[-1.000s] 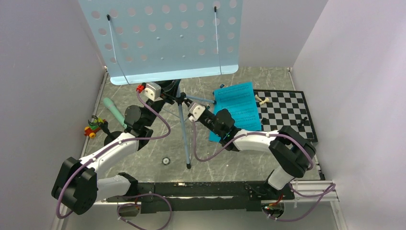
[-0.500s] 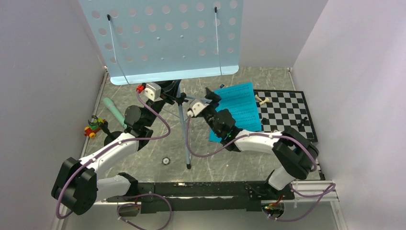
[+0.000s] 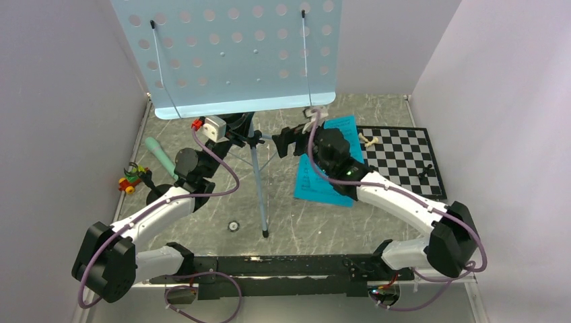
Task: Pack up the instrument practice props
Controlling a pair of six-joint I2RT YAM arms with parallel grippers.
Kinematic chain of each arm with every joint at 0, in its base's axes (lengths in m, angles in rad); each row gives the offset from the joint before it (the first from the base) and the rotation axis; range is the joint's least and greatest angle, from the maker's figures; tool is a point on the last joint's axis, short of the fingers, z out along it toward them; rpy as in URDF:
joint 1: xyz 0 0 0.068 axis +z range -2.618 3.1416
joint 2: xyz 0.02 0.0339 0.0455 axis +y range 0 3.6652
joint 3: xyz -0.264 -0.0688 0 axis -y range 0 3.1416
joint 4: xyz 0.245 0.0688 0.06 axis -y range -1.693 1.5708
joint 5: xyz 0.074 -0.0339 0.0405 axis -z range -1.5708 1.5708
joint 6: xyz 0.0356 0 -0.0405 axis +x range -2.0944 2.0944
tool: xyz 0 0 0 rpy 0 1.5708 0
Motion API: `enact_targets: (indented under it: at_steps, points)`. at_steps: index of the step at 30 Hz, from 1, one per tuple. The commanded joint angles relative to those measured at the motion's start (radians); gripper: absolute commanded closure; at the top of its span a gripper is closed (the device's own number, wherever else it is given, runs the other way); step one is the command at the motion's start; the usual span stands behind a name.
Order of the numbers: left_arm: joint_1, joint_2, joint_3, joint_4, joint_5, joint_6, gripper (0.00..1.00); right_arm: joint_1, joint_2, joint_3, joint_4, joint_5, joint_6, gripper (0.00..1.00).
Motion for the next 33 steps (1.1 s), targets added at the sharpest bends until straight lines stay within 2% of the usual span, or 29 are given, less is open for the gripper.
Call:
enact_targets:
  at_steps: [1,3,6,11,15,25,33]
  points:
    - [-0.004,-0.020,0.003,-0.101,0.023,-0.016,1.00,-0.142,0.050,0.006,-0.138,-0.438,0.550,0.00]
    - [-0.004,-0.028,0.001,-0.111,0.023,-0.007,1.00,-0.197,0.092,0.012,-0.085,-0.594,0.686,0.00]
    - [-0.004,-0.040,-0.002,-0.119,0.023,0.001,1.00,-0.248,0.140,0.020,-0.006,-0.742,0.865,0.00]
    - [-0.004,-0.050,-0.004,-0.128,0.024,0.012,1.00,-0.265,0.222,0.049,0.126,-0.863,1.099,0.01]
    - [-0.004,-0.050,-0.010,-0.123,0.020,0.017,1.00,-0.261,0.282,0.072,0.215,-0.905,1.234,0.09]
    - [-0.005,-0.042,-0.011,-0.119,0.025,0.020,1.00,-0.229,0.365,0.178,0.171,-0.915,1.282,0.38]
    - [-0.005,-0.042,-0.013,-0.121,0.027,0.026,1.00,-0.219,0.393,0.229,0.114,-0.913,1.262,0.56]
